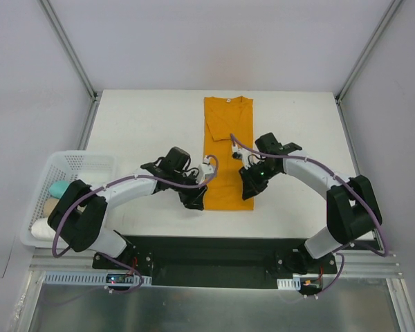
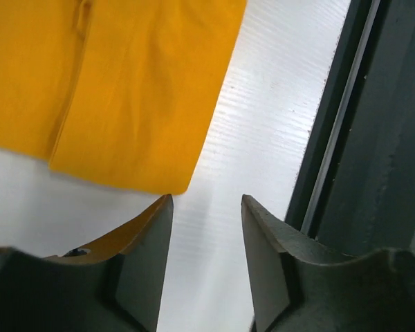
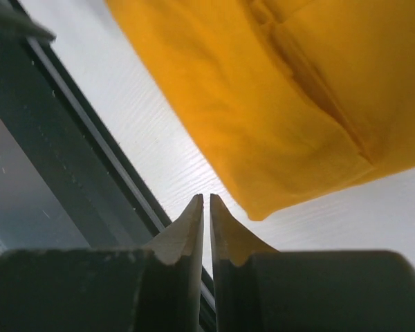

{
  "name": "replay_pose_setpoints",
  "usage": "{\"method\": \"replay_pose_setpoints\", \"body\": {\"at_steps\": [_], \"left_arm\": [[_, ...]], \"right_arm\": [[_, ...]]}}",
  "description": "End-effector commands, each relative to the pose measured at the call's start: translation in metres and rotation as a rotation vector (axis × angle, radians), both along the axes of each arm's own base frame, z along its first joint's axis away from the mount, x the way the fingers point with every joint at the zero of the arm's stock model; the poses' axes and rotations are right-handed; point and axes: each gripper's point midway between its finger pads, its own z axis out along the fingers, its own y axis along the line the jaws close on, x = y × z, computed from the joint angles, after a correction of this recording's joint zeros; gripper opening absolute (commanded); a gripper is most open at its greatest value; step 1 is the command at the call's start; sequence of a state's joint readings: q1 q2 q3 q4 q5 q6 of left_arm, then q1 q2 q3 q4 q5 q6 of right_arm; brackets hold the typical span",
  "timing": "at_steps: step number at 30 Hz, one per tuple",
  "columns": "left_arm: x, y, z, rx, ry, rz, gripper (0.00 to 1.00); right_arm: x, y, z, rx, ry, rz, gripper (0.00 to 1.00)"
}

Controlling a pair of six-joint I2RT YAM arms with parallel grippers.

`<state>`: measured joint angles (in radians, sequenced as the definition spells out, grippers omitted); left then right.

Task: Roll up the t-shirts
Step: Roll the T-shirt to the center of the board.

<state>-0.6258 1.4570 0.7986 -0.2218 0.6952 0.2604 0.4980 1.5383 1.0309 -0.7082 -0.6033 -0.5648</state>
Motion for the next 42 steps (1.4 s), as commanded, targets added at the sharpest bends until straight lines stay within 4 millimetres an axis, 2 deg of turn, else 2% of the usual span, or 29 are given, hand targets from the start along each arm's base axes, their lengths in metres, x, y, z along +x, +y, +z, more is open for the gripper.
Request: {"method": "replay_pose_setpoints", "body": {"at_steps": [1, 2, 4, 9, 12, 16, 19, 20, 21, 22, 23, 24, 25, 26, 27, 28, 29, 30, 31, 33, 34, 35, 36, 39, 42], "left_arm": [[0.011, -0.018, 0.004, -0.027, -0.344, -0.195, 0.48], [0.006, -0.025, 0.005, -0.032, -0.387, -0.242, 0.51], [0.009, -0.033, 0.008, -0.037, -0.472, -0.295, 0.57], [-0.004, -0.048, -0.006, 0.006, -0.566, -0.433, 0.58], [0.002, -0.051, -0.018, 0.057, -0.623, -0.459, 0.58], [0.011, -0.048, -0.033, 0.119, -0.694, -0.490, 0.56], [0.020, -0.041, -0.047, 0.193, -0.730, -0.508, 0.39], [0.021, -0.039, -0.052, 0.210, -0.727, -0.515, 0.33], [0.022, -0.038, -0.053, 0.219, -0.728, -0.518, 0.23], [0.022, -0.039, -0.052, 0.218, -0.725, -0.519, 0.19], [0.020, -0.039, -0.052, 0.213, -0.713, -0.526, 0.17], [0.013, -0.035, -0.055, 0.222, -0.673, -0.546, 0.11], [0.010, -0.043, -0.047, 0.185, -0.651, -0.551, 0.08], [0.006, -0.044, -0.043, 0.161, -0.603, -0.553, 0.06], [-0.006, -0.037, -0.045, 0.169, -0.500, -0.555, 0.04], [-0.001, -0.049, -0.029, 0.136, -0.473, -0.528, 0.04], [-0.001, -0.050, -0.030, 0.119, -0.391, -0.500, 0.02], [0.005, -0.062, -0.013, 0.076, -0.333, -0.449, 0.01], [-0.004, -0.059, -0.009, 0.056, -0.221, -0.439, 0.01], [0.002, -0.067, 0.003, -0.029, -0.051, -0.361, 0.01], [0.002, -0.066, -0.001, -0.034, 0.016, -0.343, 0.00], [0.000, -0.069, 0.004, -0.070, 0.061, -0.342, 0.00], [0.007, -0.068, 0.006, -0.081, 0.083, -0.315, 0.00], [0.009, -0.066, 0.005, -0.112, 0.137, -0.305, 0.00], [0.009, -0.067, 0.008, -0.147, 0.178, -0.301, 0.00]], "right_arm": [[0.031, -0.003, -0.001, 0.059, 0.043, -0.171, 0.11], [0.036, -0.005, 0.001, 0.067, 0.057, -0.203, 0.11], [0.047, -0.014, -0.001, 0.068, 0.068, -0.256, 0.12], [0.070, -0.027, 0.008, 0.085, 0.059, -0.344, 0.20], [0.076, -0.032, 0.014, 0.090, 0.047, -0.376, 0.26], [0.073, -0.036, 0.023, 0.100, 0.027, -0.374, 0.28], [0.072, -0.045, 0.030, 0.071, -0.074, -0.336, 0.29], [0.076, -0.056, 0.029, 0.014, -0.144, -0.346, 0.30], [0.082, -0.058, 0.044, 0.024, -0.266, -0.324, 0.34], [0.078, -0.069, 0.033, -0.029, -0.343, -0.293, 0.36], [0.078, -0.069, 0.036, -0.034, -0.424, -0.253, 0.41], [0.082, -0.067, 0.055, 0.000, -0.576, -0.225, 0.44], [0.073, -0.070, 0.043, -0.019, -0.609, -0.188, 0.48], [0.066, -0.063, 0.042, -0.024, -0.682, -0.090, 0.62], [0.068, -0.060, 0.048, -0.027, -0.760, -0.079, 0.67], [0.066, -0.061, 0.058, -0.031, -0.839, -0.072, 0.70], [0.053, -0.052, 0.048, -0.020, -0.858, 0.014, 0.73], [0.045, -0.045, 0.048, 0.001, -0.881, 0.071, 0.73], [0.036, -0.041, 0.050, 0.022, -0.912, 0.122, 0.73], [0.019, -0.030, 0.036, 0.030, -0.952, 0.255, 0.73], [0.015, -0.028, 0.036, 0.041, -0.971, 0.282, 0.73], [0.007, -0.023, 0.028, 0.049, -0.971, 0.329, 0.73], [0.005, -0.021, 0.025, 0.048, -0.974, 0.351, 0.73], [-0.004, -0.015, 0.012, 0.046, -0.953, 0.415, 0.73], [-0.004, -0.011, 0.002, 0.038, -0.954, 0.440, 0.73]]}}
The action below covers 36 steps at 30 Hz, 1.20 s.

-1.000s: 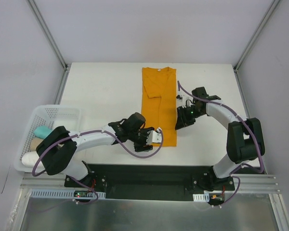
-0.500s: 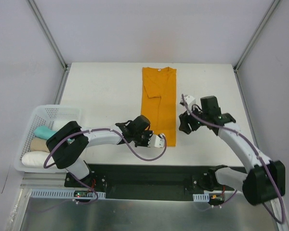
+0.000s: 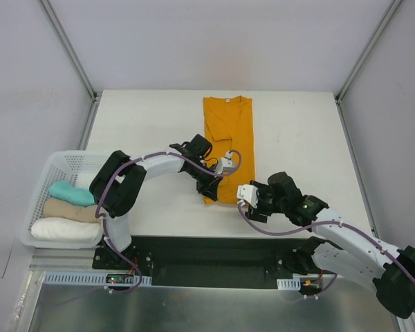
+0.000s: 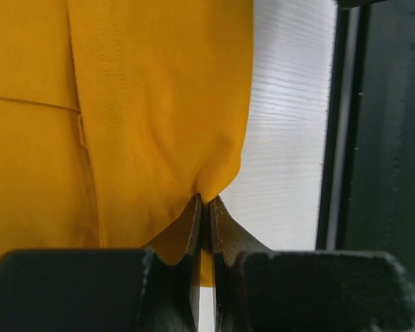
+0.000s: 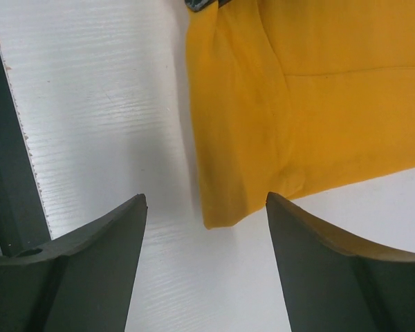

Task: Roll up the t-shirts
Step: Roll the T-shirt to the center of the board.

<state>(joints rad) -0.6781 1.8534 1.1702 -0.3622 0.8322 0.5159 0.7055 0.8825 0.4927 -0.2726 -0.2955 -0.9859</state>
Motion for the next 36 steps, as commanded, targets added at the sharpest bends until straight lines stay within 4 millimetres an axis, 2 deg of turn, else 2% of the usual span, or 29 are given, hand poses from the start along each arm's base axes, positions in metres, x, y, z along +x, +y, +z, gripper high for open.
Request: {"method": "replay_pose_setpoints", "body": {"at_steps": [1, 5, 9, 15, 16, 18, 20, 21, 22, 23, 24, 25, 26, 27, 28, 29, 30, 32, 33, 34, 35, 36], "left_arm": [[-0.020, -0.006, 0.022, -0.085, 0.184, -0.020, 0.00], [-0.016, -0.007, 0.025, -0.099, 0.209, -0.011, 0.00], [-0.009, -0.007, 0.026, -0.114, 0.245, 0.006, 0.00], [-0.003, -0.005, 0.032, -0.157, 0.305, 0.023, 0.00], [-0.002, -0.004, 0.032, -0.158, 0.309, 0.026, 0.00], [0.003, -0.001, 0.033, -0.166, 0.302, 0.035, 0.01], [0.007, 0.004, 0.032, -0.157, 0.295, 0.053, 0.14], [0.010, 0.006, 0.035, -0.152, 0.265, 0.061, 0.23], [0.011, 0.009, 0.035, -0.143, 0.239, 0.066, 0.35], [0.009, 0.016, 0.027, -0.113, 0.192, 0.064, 0.38], [0.010, 0.020, 0.036, -0.122, 0.129, 0.067, 0.43], [0.015, 0.020, 0.038, -0.135, 0.061, 0.073, 0.53], [0.007, 0.031, 0.026, -0.108, 0.045, 0.091, 0.55], [0.011, 0.037, 0.038, -0.109, -0.054, 0.124, 0.56], [0.013, 0.039, 0.040, -0.118, -0.096, 0.157, 0.57], [0.008, 0.044, 0.032, -0.122, -0.137, 0.163, 0.62], [0.014, 0.048, 0.039, -0.112, -0.239, 0.194, 0.65], [0.007, 0.045, 0.034, -0.115, -0.355, 0.157, 0.66], [0.013, 0.050, 0.038, -0.092, -0.451, 0.182, 0.67], [0.009, 0.042, 0.040, -0.114, -0.537, 0.141, 0.67], [0.006, 0.047, 0.029, -0.098, -0.591, 0.135, 0.68], [0.011, 0.039, 0.041, -0.150, -0.689, 0.130, 0.69]], "right_arm": [[0.012, 0.012, 0.001, -0.006, -0.094, 0.062, 0.73], [0.016, 0.019, -0.004, -0.014, -0.105, 0.084, 0.74], [0.017, 0.023, -0.018, -0.057, -0.088, 0.117, 0.74], [0.036, 0.029, -0.026, -0.097, -0.130, 0.098, 0.74], [0.037, 0.028, -0.034, -0.120, -0.116, 0.094, 0.72], [0.047, 0.029, -0.035, -0.138, -0.145, 0.079, 0.69], [0.049, 0.028, -0.043, -0.160, -0.135, 0.079, 0.54], [0.049, 0.029, -0.043, -0.160, -0.137, 0.085, 0.45], [0.049, 0.028, -0.044, -0.162, -0.130, 0.085, 0.27], [0.051, 0.030, -0.041, -0.156, -0.128, 0.079, 0.21], [0.050, 0.031, -0.041, -0.152, -0.114, 0.080, 0.17], [0.050, 0.029, -0.042, -0.156, -0.097, 0.069, 0.13], [0.052, 0.030, -0.042, -0.155, -0.087, 0.061, 0.13], [0.049, 0.027, -0.043, -0.160, -0.047, 0.057, 0.12], [0.048, 0.027, -0.044, -0.161, -0.030, 0.058, 0.12], [0.048, 0.027, -0.045, -0.162, -0.013, 0.055, 0.12], [0.046, 0.026, -0.047, -0.173, 0.023, 0.054, 0.12], [0.044, 0.024, -0.051, -0.174, 0.080, 0.040, 0.11], [0.042, 0.020, -0.055, -0.189, 0.119, 0.024, 0.11], [0.045, 0.022, -0.052, -0.179, 0.130, 0.016, 0.11], [0.046, 0.021, -0.051, -0.176, 0.143, 0.010, 0.11], [0.043, 0.019, -0.054, -0.178, 0.167, 0.011, 0.10]]}}
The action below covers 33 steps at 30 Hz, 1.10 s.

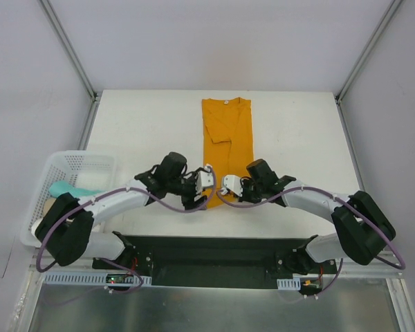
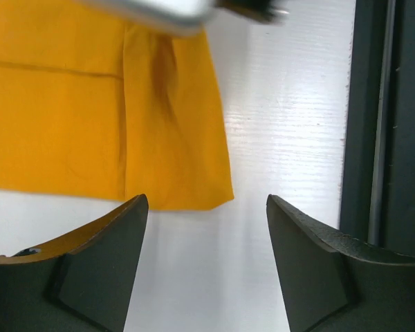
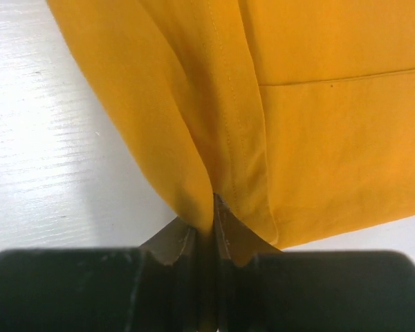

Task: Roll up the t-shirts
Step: Roll the T-shirt to the center of the board.

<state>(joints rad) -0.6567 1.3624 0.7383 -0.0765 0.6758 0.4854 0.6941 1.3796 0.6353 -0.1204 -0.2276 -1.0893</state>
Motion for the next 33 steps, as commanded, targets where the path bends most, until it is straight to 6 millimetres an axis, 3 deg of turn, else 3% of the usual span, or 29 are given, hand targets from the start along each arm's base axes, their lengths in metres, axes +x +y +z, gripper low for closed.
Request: {"method": "replay_pose_setpoints", "body": {"at_steps": [1, 5, 15, 17, 20, 25, 28, 33], "left_arm": [[0.030, -0.012, 0.010, -0.035, -0.430, 0.008, 0.70], [0.014, -0.025, -0.003, -0.045, -0.424, -0.074, 0.71], [-0.002, -0.045, -0.026, -0.019, -0.455, -0.169, 0.68], [0.012, -0.043, -0.014, -0.023, -0.485, -0.072, 0.67], [0.017, -0.033, 0.008, -0.035, -0.530, 0.002, 0.68], [0.001, -0.018, -0.006, 0.007, -0.618, -0.100, 0.69], [-0.010, -0.027, -0.016, 0.014, -0.657, -0.183, 0.69], [0.001, -0.047, -0.021, 0.027, -0.689, -0.186, 0.69]], "right_arm": [[-0.006, 0.002, 0.004, 0.027, 0.112, -0.026, 0.10], [-0.010, 0.000, 0.001, 0.023, 0.148, -0.042, 0.10], [-0.010, -0.003, 0.002, 0.038, 0.187, -0.101, 0.10], [-0.010, -0.003, 0.003, 0.045, 0.190, -0.107, 0.10], [-0.011, -0.004, 0.002, 0.043, 0.194, -0.109, 0.10], [-0.004, -0.002, 0.003, 0.040, 0.219, -0.137, 0.10], [-0.002, -0.003, 0.002, 0.038, 0.240, -0.153, 0.10], [-0.003, -0.003, 0.003, 0.039, 0.245, -0.156, 0.10]]}}
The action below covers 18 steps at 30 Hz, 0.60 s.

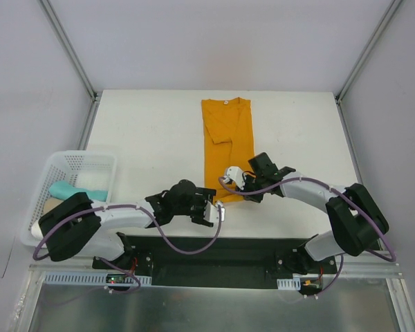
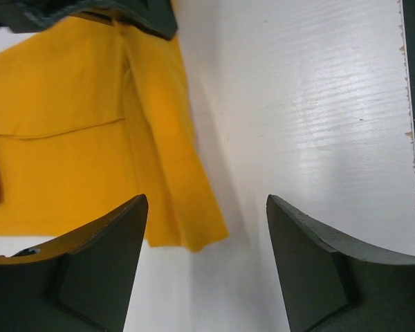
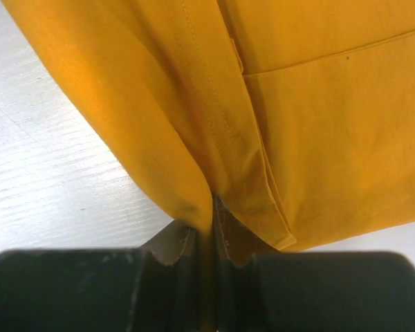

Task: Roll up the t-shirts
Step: Roll the T-shirt to the center of the board.

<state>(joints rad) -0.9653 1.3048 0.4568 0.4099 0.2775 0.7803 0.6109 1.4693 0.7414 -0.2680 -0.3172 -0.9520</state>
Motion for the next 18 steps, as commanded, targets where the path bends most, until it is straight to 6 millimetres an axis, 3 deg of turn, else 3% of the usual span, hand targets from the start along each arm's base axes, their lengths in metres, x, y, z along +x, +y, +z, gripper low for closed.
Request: {"method": "replay_pose_setpoints", "body": {"at_steps": [1, 6, 11, 13, 14, 16, 17, 18], "left_arm": [[0.017, -0.017, -0.006, 0.017, -0.080, -0.005, 0.69], [0.024, -0.020, -0.018, 0.055, -0.093, -0.004, 0.56], [0.019, -0.011, -0.022, 0.108, 0.022, 0.027, 0.25], [0.004, 0.001, -0.029, 0.159, 0.154, 0.030, 0.19], [-0.002, -0.005, -0.020, 0.134, 0.230, -0.006, 0.19], [-0.013, 0.000, -0.016, 0.147, 0.354, -0.010, 0.14], [-0.027, 0.003, -0.012, 0.170, 0.454, -0.042, 0.12], [-0.028, 0.005, -0.008, 0.169, 0.487, -0.036, 0.09]], "right_arm": [[0.000, 0.005, 0.008, 0.026, 0.022, -0.004, 0.10], [-0.004, 0.004, 0.007, 0.025, 0.024, 0.013, 0.10], [-0.011, 0.000, 0.006, 0.020, 0.044, 0.019, 0.10], [-0.017, -0.001, 0.006, 0.015, 0.069, 0.020, 0.11], [-0.018, -0.001, 0.008, 0.017, 0.079, 0.020, 0.10], [-0.031, -0.003, 0.010, 0.019, 0.131, 0.034, 0.10], [-0.035, -0.004, 0.014, 0.030, 0.145, 0.040, 0.10], [-0.046, -0.005, 0.017, 0.039, 0.187, 0.056, 0.09]]}}
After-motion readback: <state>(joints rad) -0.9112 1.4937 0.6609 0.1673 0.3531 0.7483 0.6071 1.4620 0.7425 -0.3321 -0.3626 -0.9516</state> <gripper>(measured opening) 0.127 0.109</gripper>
